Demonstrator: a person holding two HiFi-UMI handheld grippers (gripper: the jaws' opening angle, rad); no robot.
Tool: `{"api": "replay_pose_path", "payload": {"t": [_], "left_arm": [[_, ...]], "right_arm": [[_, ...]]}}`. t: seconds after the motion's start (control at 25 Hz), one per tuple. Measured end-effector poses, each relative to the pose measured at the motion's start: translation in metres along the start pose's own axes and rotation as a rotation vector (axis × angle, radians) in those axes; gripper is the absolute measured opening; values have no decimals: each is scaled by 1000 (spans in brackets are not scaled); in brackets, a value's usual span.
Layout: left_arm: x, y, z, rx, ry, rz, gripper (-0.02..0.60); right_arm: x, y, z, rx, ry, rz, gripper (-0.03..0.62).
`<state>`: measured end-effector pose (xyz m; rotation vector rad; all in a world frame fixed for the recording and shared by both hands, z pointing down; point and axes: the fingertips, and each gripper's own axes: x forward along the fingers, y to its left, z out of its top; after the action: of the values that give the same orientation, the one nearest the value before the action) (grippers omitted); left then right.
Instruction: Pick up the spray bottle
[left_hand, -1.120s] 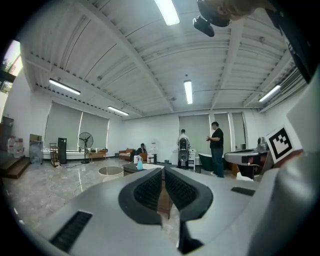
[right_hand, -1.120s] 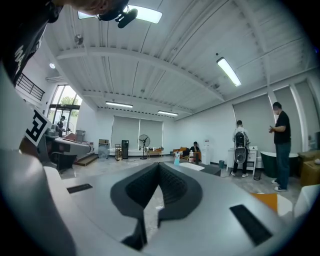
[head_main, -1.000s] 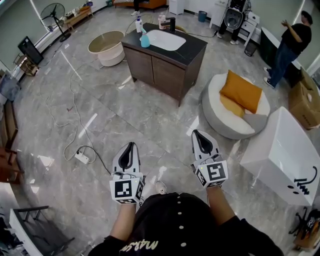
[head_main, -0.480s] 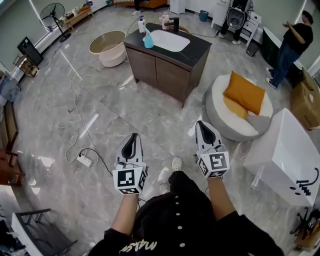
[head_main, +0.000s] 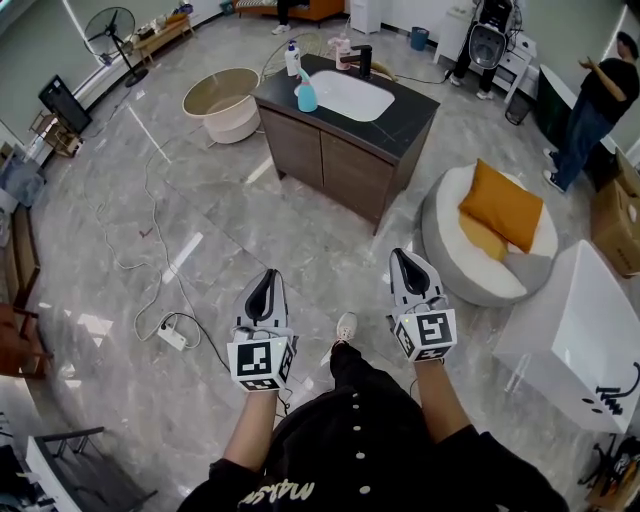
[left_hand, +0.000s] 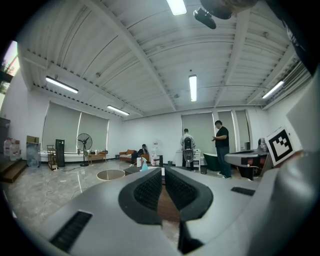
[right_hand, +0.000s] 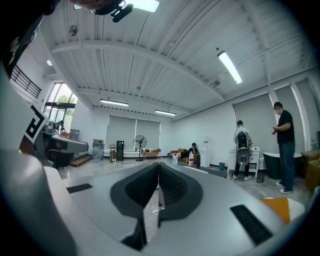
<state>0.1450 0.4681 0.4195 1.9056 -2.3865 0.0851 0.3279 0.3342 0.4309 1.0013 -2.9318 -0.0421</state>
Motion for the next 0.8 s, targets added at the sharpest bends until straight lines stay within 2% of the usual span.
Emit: {"api": "replay_pose_path", "payload": {"t": [0.52,0.8], "left_arm": [[142,48,25,3,12,42,28],[198,64,35,1,3,71,28]], "right_arm": [[148,-53,17,-11,0,66,-5],[209,-75,17,-8,3,105,-5]]}}
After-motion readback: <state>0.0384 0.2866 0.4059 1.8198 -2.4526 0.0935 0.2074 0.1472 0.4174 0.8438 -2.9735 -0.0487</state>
